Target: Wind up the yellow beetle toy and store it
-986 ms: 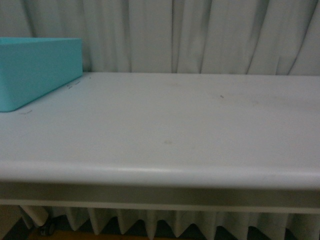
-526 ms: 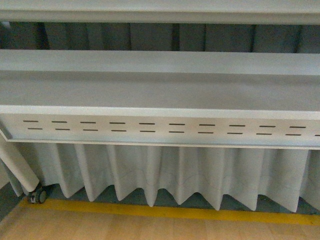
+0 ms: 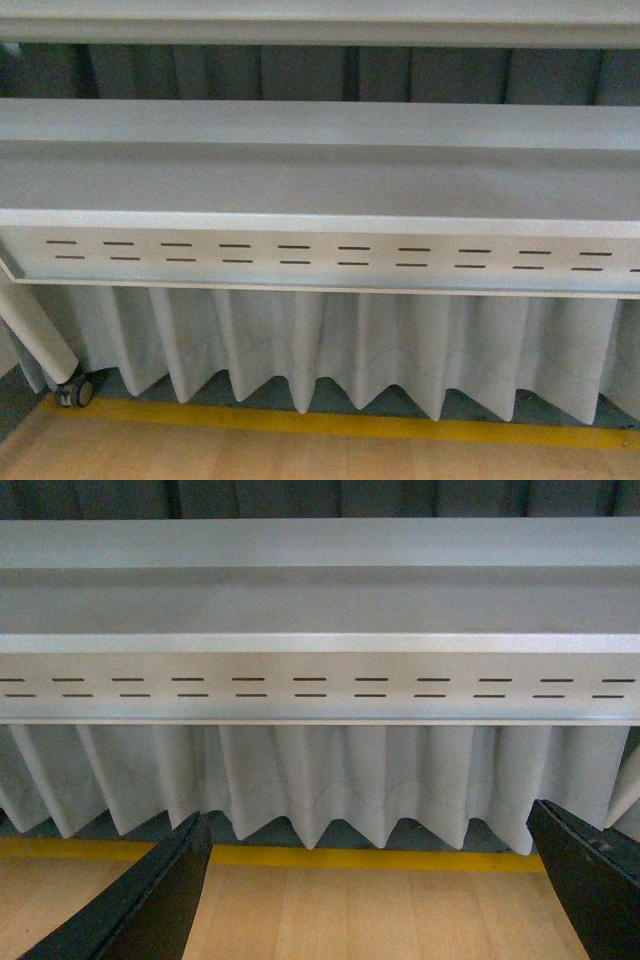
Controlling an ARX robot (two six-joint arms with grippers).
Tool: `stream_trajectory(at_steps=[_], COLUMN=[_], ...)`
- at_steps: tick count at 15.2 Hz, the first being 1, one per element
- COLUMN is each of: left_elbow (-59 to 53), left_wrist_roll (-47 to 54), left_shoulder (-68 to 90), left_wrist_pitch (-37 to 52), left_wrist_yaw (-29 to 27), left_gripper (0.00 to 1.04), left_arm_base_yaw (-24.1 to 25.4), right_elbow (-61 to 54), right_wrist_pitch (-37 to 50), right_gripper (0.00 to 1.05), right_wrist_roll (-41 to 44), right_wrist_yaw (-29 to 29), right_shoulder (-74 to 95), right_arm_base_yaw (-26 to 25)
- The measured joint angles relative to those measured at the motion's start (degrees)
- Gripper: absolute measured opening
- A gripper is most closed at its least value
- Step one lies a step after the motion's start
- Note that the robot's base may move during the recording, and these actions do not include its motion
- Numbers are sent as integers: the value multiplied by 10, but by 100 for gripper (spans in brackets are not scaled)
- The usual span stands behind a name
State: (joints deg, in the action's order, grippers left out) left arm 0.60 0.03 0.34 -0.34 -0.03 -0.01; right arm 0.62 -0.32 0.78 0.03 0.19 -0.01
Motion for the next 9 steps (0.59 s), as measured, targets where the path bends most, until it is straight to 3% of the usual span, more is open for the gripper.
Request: stream_trajectory(at_steps=[9], left_elbow=[0], left_wrist_roll=[0], left_shoulder=[0], left_wrist_pitch=[0], left_wrist_yaw=[0], left_gripper=[98], left_arm_base_yaw=[0], right_elbow=[0], right_wrist_pitch=[0], right_gripper=[98], right_wrist_roll=[0], right_wrist_yaw=[0], right_shoulder=[0], right_arm_base_yaw=[0])
